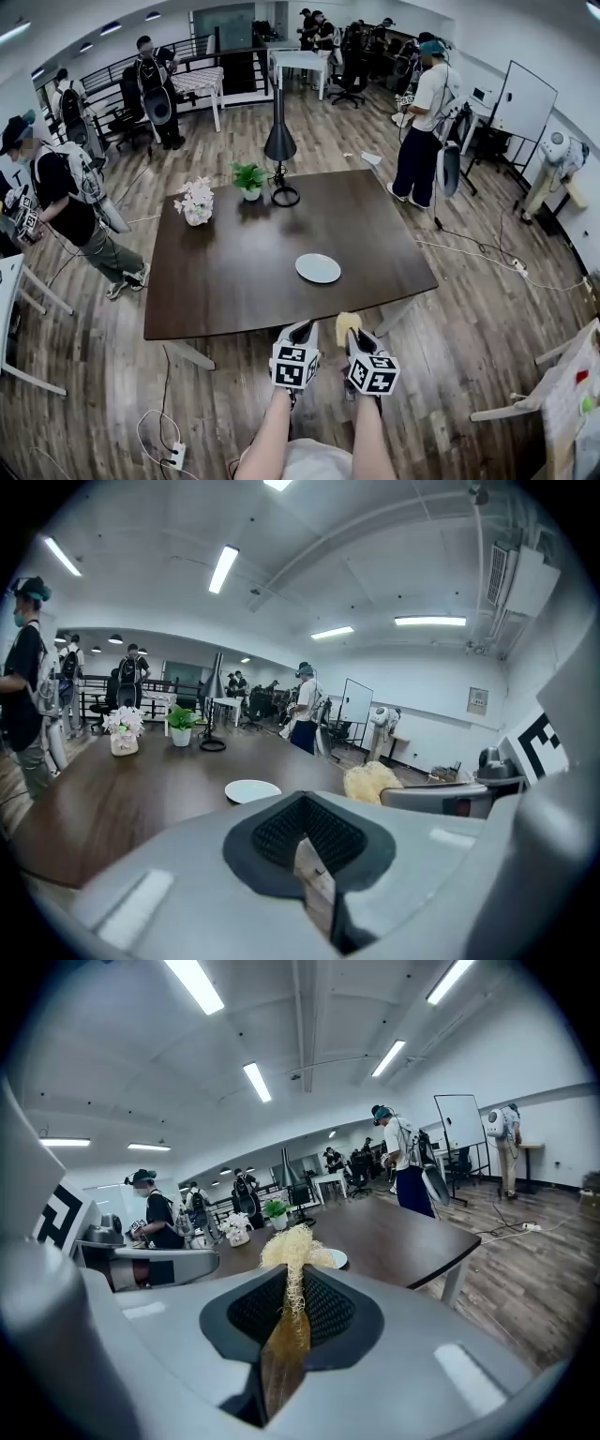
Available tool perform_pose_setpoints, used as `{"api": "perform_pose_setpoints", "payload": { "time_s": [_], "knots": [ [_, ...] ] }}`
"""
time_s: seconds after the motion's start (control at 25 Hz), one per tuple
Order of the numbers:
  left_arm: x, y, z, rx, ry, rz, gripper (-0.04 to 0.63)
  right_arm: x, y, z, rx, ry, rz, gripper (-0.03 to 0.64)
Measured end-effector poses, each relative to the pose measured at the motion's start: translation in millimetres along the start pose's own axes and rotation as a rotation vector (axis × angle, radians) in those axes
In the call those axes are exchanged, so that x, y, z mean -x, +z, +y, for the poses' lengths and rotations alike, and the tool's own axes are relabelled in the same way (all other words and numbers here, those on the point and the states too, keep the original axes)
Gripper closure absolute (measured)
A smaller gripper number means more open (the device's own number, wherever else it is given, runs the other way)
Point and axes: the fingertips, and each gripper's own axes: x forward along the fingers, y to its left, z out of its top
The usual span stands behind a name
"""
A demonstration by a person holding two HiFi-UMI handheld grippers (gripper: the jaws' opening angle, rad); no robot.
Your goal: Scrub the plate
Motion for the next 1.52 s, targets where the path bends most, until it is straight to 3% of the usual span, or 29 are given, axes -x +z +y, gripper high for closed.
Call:
{"api": "perform_pose_setpoints", "payload": {
  "time_s": [0.64, 1.04, 1.52],
  "knots": [
    [-62.1, 38.0, 56.4, -0.013, -0.248, 0.015, 0.595, -103.4, 29.6, 25.7, 0.027, -0.040, 0.044, 0.548],
    [-75.1, 55.0, 96.2, -0.058, -0.285, 0.021, 0.595, -149.5, 38.2, 58.4, 0.014, 0.007, 0.025, 0.548],
    [-90.7, 62.6, 120.4, -0.028, -0.277, -0.014, 0.595, -170.2, 48.3, 52.0, 0.023, -0.013, 0.020, 0.548]
  ]
}}
